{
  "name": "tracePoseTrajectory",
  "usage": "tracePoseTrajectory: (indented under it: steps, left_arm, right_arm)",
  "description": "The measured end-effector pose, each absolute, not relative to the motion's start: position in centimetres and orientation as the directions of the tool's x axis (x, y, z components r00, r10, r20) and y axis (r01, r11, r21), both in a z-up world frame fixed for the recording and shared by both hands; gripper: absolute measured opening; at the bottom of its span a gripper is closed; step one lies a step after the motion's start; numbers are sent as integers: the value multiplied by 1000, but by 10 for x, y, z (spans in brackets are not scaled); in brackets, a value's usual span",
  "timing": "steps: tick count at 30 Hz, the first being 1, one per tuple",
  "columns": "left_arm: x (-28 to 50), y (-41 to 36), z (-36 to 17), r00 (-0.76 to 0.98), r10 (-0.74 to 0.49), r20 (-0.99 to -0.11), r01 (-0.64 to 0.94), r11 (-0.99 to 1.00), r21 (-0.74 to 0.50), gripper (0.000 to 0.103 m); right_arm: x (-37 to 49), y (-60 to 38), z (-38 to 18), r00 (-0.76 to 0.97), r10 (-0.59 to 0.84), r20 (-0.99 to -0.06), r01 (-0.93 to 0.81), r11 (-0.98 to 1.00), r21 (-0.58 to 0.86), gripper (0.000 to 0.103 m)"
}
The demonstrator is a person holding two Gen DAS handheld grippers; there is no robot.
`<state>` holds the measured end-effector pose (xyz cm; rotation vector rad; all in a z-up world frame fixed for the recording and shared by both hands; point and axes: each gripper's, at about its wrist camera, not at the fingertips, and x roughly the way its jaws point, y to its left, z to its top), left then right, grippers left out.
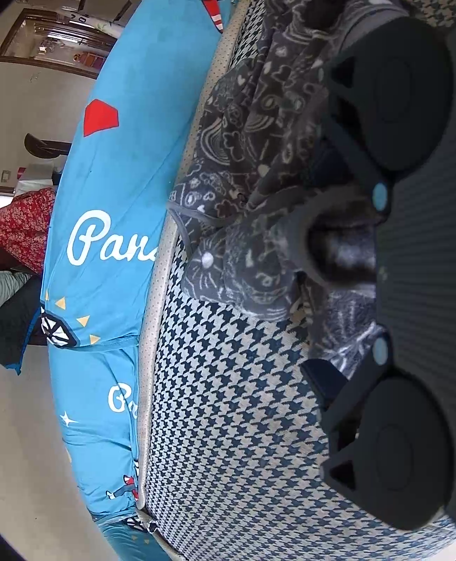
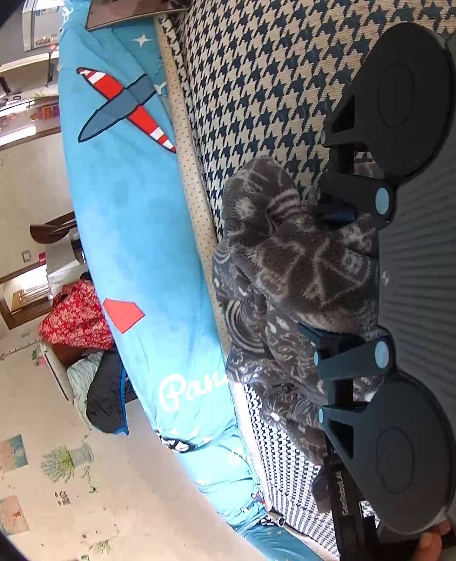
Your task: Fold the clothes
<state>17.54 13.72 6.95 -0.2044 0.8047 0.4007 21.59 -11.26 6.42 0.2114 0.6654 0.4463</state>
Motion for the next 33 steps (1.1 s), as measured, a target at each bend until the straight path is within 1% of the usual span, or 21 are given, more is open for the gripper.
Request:
tracePoseTrajectory:
  steps: [2,6,9,12,15,18,22,26,28,33]
  left_arm:
    - [173,142,75,635,286,-717,-439,898,-31,103]
    - [168,150,85,662,304,-685,-469,881,-62,103]
    - [163,155,93,698,290,-655,-460,882,-100,103]
    - [159,157,101,739,255,-623,-431,890,-147,103]
    - [157,158,106,770,192,-609,-383,902,-199,103]
    - [154,157,111,800,141,-582,-334,912,-238,103]
    - [151,159,116,832,46,-552,-254,918,-305,103]
    - [147,161,123,859,-82,-505,-146,907,-395,103]
    - [145,158,126,860,-139,-492,-87,909,-408,103]
    - [145,144,127,833,-241,-499,21,914,-406,103]
  right_arm:
    - [208,-109,72,695,510,-508,-393,860,326,49]
    - [185,-91,83,662,595,-455,-533,801,273,48]
    - [165,-75,85,633,633,-446,-616,760,206,47]
    - [143,-56,81,613,643,-459,-678,726,113,47]
    - [126,-39,74,601,644,-474,-724,689,19,47]
    - [117,-29,68,599,642,-479,-744,667,-37,47]
    - [112,-23,64,597,644,-478,-751,659,-49,48]
    - [108,-18,62,589,654,-476,-763,643,-61,48]
    - [105,-14,61,587,656,-474,-769,634,-73,48]
    - [100,-2,57,580,663,-473,-786,609,-111,48]
